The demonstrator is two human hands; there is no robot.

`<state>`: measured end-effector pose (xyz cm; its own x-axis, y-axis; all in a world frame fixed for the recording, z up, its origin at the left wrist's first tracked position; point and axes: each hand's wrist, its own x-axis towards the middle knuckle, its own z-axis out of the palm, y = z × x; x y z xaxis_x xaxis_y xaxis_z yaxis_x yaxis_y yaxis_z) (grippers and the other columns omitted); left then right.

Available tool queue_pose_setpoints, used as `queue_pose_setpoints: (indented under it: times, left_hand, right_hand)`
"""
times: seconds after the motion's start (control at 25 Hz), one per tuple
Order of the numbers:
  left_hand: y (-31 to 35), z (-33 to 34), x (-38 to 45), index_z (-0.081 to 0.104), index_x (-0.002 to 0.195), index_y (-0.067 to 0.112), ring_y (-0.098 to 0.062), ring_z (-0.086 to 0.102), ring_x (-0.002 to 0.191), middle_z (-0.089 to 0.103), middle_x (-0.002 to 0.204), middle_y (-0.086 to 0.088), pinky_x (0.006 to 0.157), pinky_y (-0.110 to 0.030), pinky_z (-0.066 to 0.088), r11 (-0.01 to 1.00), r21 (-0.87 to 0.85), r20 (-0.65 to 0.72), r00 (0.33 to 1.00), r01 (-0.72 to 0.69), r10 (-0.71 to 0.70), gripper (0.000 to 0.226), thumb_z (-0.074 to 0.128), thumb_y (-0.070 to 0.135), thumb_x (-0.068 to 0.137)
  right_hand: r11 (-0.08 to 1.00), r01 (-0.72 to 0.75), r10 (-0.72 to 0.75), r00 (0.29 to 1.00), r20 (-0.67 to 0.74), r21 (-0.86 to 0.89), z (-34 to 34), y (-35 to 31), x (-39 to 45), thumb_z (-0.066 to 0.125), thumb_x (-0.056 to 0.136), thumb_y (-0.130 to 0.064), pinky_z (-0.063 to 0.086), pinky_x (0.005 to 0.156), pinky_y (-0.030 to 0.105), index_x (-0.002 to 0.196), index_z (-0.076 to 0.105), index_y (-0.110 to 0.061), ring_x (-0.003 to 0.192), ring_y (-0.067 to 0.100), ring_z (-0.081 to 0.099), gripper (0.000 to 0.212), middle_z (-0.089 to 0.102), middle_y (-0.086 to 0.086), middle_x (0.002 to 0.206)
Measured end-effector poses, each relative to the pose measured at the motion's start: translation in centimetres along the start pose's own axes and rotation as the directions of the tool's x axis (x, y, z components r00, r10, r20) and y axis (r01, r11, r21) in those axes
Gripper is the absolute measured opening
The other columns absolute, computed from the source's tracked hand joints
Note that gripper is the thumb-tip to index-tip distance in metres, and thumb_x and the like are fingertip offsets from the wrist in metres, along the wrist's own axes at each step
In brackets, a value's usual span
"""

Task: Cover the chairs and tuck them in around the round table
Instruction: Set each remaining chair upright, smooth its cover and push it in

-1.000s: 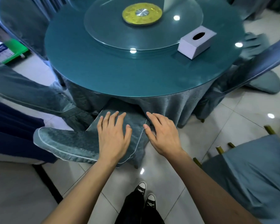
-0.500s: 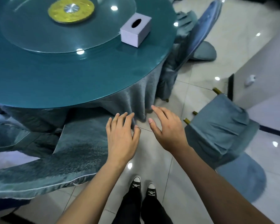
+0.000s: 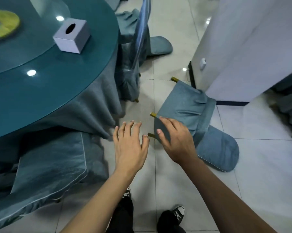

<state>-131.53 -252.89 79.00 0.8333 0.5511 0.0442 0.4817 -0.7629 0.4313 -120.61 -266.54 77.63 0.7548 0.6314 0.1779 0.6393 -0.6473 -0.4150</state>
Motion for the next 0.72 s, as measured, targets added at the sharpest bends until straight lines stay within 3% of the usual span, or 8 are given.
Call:
queue_pose_setpoints:
  times: [0.4,0.72]
  left_hand:
    - [19.9,9.2,-5.5,0.046,0.142,0.021,-0.024,0.038,0.139,0.049,0.146,-0.002,0.119,-0.045,0.023,0.997,-0.039,0.075,0.994,-0.073,0.076,0.046,0.044,0.036,0.099]
    - [31.3,14.7,-6.0,0.045,0.142,0.022,-0.023,0.036,0.141,0.048,0.148,-0.003,0.121,-0.047,0.020,0.988,-0.010,0.085,0.985,-0.151,0.151,0.047,0.041,0.039,0.098]
  right_hand:
    - [0.987,-0.152,0.152,0.988,-0.008,-0.060,-10.5,19.2,-10.1,0.027,0.101,-0.058,0.042,0.104,0.038,0.145,0.044,-0.028,0.120,0.016,0.052,0.055,0.056,-0.003,0.132]
    - [0.980,-0.193,0.190,0.980,-0.052,-0.052,-15.9,29.7,-13.2,0.032,0.102,-0.052,0.041,0.103,0.036,0.144,0.047,-0.026,0.121,0.017,0.053,0.052,0.058,-0.003,0.133]
